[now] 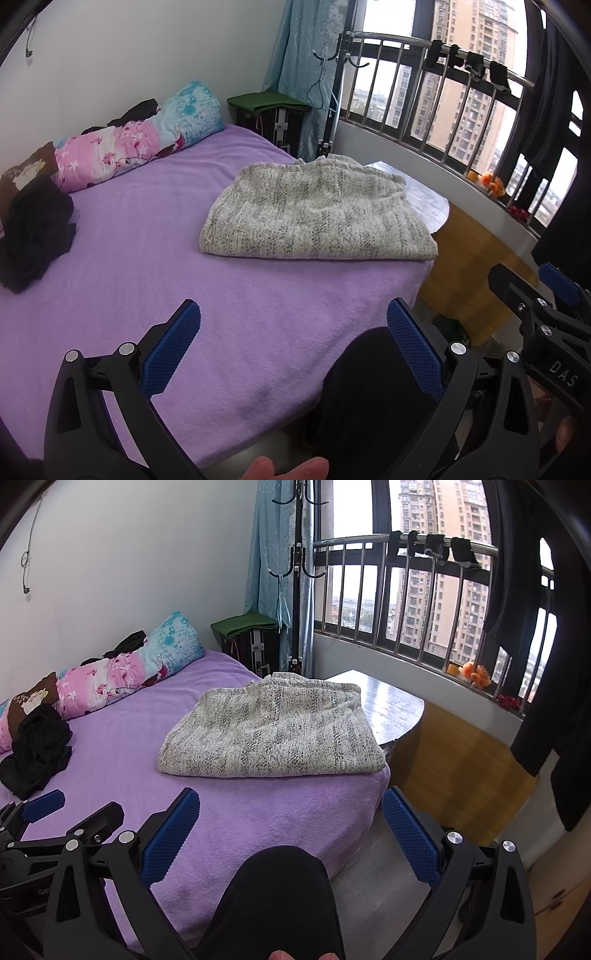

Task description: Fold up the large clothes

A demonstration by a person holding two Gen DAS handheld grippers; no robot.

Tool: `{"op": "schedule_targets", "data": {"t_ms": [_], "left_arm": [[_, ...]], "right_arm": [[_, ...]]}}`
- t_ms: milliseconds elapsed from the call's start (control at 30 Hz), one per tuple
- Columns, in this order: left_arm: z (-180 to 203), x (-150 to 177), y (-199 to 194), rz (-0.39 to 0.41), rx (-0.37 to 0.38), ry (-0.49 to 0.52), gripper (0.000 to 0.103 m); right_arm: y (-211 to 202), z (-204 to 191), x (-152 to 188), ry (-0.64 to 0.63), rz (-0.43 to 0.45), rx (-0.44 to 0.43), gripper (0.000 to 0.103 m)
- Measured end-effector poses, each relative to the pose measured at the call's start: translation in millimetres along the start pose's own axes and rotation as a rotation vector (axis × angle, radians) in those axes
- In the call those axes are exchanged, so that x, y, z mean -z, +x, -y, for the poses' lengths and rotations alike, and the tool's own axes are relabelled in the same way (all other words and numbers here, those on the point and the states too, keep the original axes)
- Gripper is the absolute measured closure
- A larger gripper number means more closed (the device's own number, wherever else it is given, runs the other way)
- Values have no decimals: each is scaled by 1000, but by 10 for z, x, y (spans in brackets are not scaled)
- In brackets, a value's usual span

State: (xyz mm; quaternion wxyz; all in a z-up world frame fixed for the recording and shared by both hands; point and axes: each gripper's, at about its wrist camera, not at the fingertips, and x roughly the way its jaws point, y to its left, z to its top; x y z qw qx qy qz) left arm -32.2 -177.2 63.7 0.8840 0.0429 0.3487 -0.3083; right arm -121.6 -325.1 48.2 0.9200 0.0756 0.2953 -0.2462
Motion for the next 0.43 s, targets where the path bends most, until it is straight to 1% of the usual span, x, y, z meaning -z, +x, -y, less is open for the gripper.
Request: {"op": "schedule_targets", "data": {"t_ms": [433], "left_arm": [[-33,13,2,-1,6,4,6]], "right_arm": [[-42,-22,19,11,4,5,6]]}}
